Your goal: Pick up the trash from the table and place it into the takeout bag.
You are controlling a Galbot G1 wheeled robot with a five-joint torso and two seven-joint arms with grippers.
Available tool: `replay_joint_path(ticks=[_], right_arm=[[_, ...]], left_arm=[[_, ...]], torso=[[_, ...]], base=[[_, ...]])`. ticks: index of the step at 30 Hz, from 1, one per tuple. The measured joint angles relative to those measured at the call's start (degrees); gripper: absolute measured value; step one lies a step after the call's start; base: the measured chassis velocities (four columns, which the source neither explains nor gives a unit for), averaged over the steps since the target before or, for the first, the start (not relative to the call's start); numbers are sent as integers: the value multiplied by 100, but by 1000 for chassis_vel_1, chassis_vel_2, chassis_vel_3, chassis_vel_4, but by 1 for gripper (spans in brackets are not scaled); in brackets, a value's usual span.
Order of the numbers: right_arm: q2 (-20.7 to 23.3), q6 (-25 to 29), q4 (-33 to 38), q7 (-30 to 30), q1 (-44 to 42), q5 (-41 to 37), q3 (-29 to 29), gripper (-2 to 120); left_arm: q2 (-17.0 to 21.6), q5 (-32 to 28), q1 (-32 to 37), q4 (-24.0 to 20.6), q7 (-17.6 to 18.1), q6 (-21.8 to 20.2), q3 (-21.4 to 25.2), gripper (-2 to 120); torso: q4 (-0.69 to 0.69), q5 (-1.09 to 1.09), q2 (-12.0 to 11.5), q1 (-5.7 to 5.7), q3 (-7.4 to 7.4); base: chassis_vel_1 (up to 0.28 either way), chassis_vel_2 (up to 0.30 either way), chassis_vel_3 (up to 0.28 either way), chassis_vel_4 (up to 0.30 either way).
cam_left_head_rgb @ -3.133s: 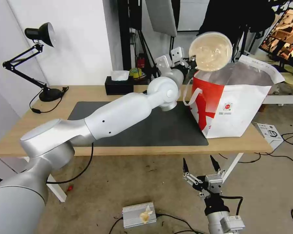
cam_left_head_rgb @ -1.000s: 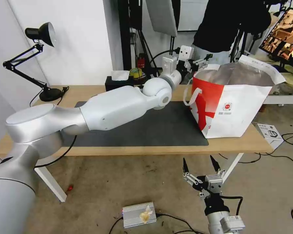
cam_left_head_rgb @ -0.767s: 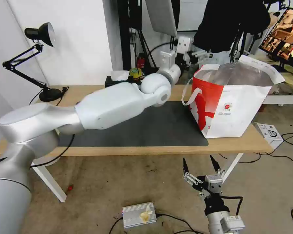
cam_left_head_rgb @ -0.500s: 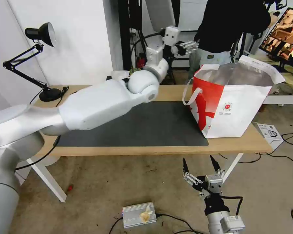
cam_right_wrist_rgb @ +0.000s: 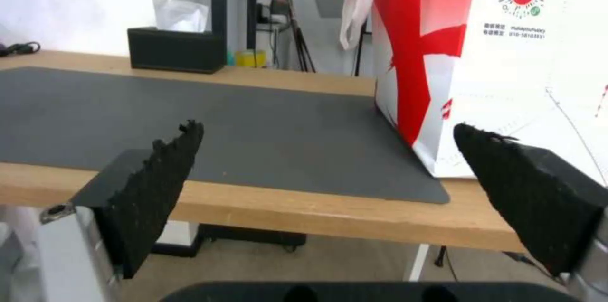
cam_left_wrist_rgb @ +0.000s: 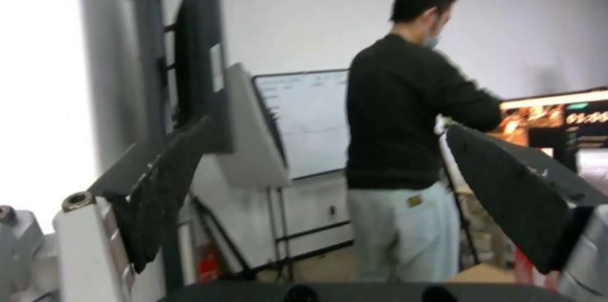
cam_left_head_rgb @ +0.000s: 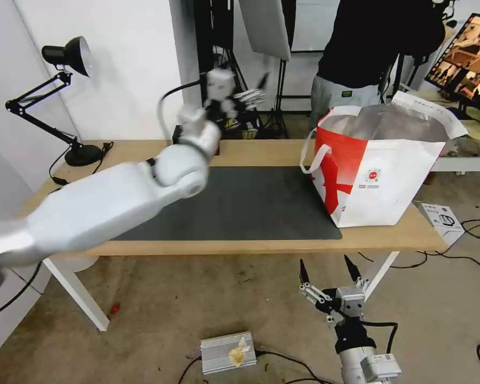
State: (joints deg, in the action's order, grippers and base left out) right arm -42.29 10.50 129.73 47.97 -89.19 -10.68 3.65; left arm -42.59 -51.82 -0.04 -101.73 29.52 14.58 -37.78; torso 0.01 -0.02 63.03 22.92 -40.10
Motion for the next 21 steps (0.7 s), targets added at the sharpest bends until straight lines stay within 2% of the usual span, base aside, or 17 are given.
replay_joint_path(ticks=[4,5,9,10,14,15,17,19,21], right_arm=[[0,0,0,0,0,0,0,100],[0,0,0,0,0,0,0,100],[0,0,0,0,0,0,0,100],[0,0,0,0,0,0,0,100],[0,0,0,0,0,0,0,100],[0,0,0,0,0,0,0,100],[0,0,0,0,0,0,-1,100],[0,0,0,0,0,0,0,100],[0,0,0,0,0,0,0,100]], left_arm=[[365,216,1159,-532,59,-7,916,100],[365,216,1159,-532,59,-7,916,100],[652,491,2232,-950,49,-10,1896,100],[652,491,2232,-950,49,-10,1896,100],[1011,652,3615,-1372,-128,-15,3097,100],[1011,652,3615,-1372,-128,-15,3097,100],[1171,757,4274,-1568,-279,7,3706,100],[1226,816,4680,-1727,-288,58,4054,100],[1210,857,4849,-1802,-284,67,4185,100]], torso=[[0,-1,0,0,0],[0,-1,0,0,0],[-2,3,0,0,1],[-2,3,0,0,1],[0,3,-1,-1,0],[0,3,-1,-1,0],[3,1,0,-1,1],[0,3,0,-1,1],[0,2,0,-1,1]], base=[[0,0,0,0],[0,0,0,0],[0,0,0,0],[0,0,0,0],[0,0,0,0],[0,0,0,0],[0,0,0,0],[0,0,0,0],[0,0,0,0]])
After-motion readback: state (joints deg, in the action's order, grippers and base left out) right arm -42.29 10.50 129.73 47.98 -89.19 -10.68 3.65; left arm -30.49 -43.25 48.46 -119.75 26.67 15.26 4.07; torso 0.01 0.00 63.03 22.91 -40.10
